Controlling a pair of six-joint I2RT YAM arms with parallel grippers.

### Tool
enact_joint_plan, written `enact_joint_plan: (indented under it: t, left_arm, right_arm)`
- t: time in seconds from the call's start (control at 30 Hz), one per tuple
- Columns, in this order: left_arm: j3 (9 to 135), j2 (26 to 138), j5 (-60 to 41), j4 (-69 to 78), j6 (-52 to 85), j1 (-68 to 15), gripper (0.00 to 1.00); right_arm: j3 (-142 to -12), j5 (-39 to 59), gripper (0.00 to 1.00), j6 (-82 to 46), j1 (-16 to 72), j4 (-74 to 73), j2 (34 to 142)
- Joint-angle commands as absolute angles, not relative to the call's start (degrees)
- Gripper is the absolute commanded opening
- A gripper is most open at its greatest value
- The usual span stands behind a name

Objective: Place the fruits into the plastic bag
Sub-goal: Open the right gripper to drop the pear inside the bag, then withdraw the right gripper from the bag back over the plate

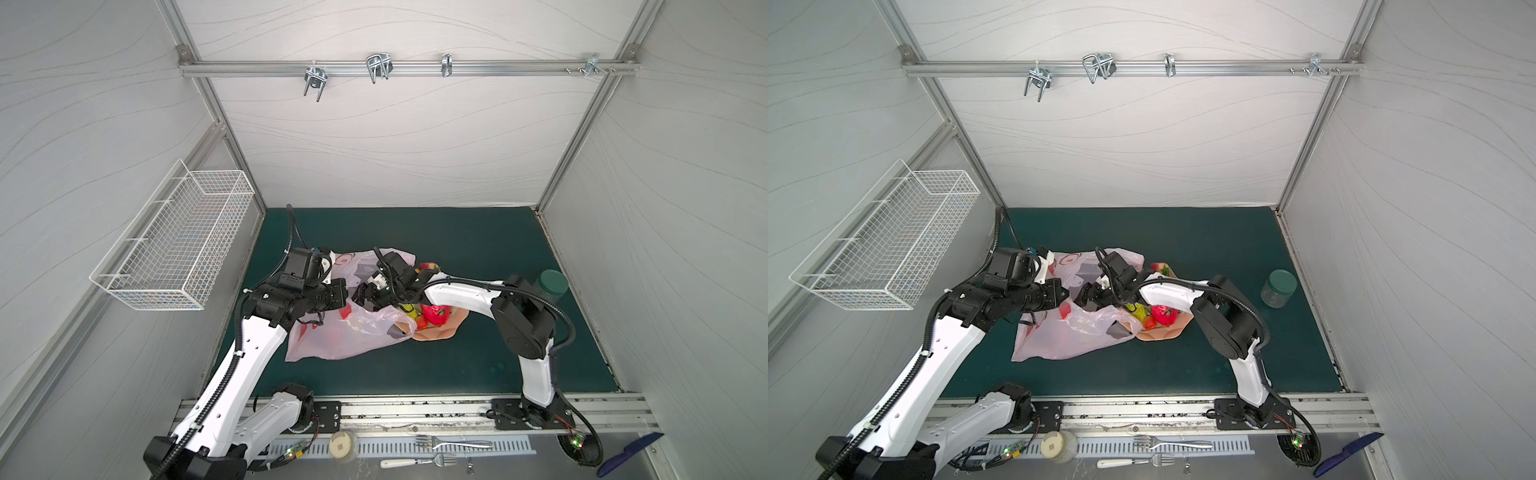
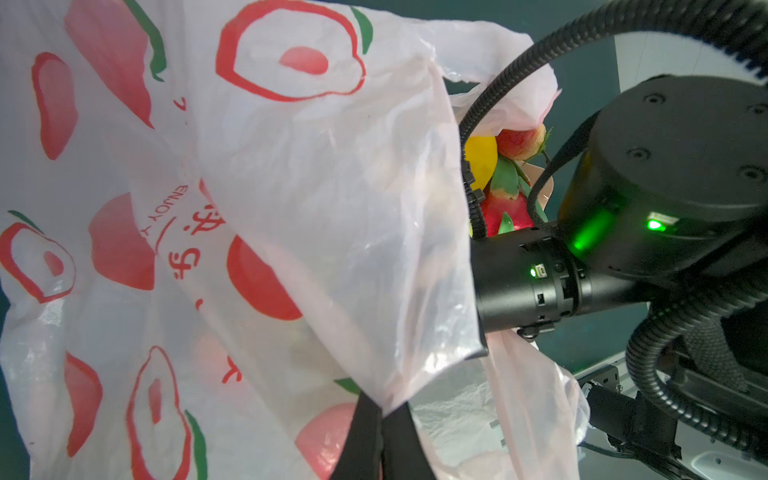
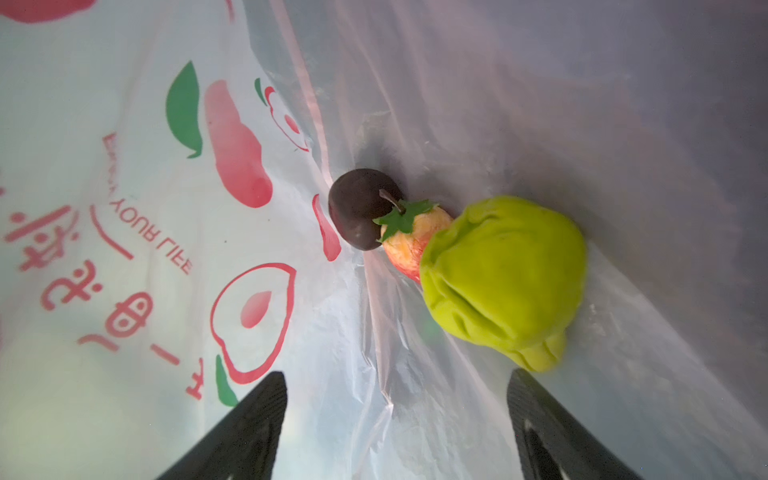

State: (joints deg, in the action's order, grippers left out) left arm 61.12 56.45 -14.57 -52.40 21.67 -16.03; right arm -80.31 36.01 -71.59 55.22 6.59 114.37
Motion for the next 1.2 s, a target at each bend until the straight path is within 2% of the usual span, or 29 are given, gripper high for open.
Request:
enact_joint_plan:
  t: [0.0,0.3,0.73,1.17]
  left_arm:
    - [61.4,55.8,-14.1,-50.8,21.8,-16.2,0.00]
    - [61.4,55.5,-13.8,-51.2,21.5,-16.3,0.00]
    - [61.5,55.5,-13.5,-51.8,20.5,-16.3,0.00]
    - [61.2,55.8,-14.0,-51.1,20.0,-16.3,0.00]
  right_arm:
    - [-80.7,37.0,0.85,-71.3,55.5,5.2,112.0]
    - [-77.5,37.0,0.86,-71.5,54.1,4.8,108.3]
    - [-71.1,31.4,0.87,-68.6,51.2,11.0,98.1]
    - [-66.9,26.7,0.95,-63.8,47.4,17.2,88.0]
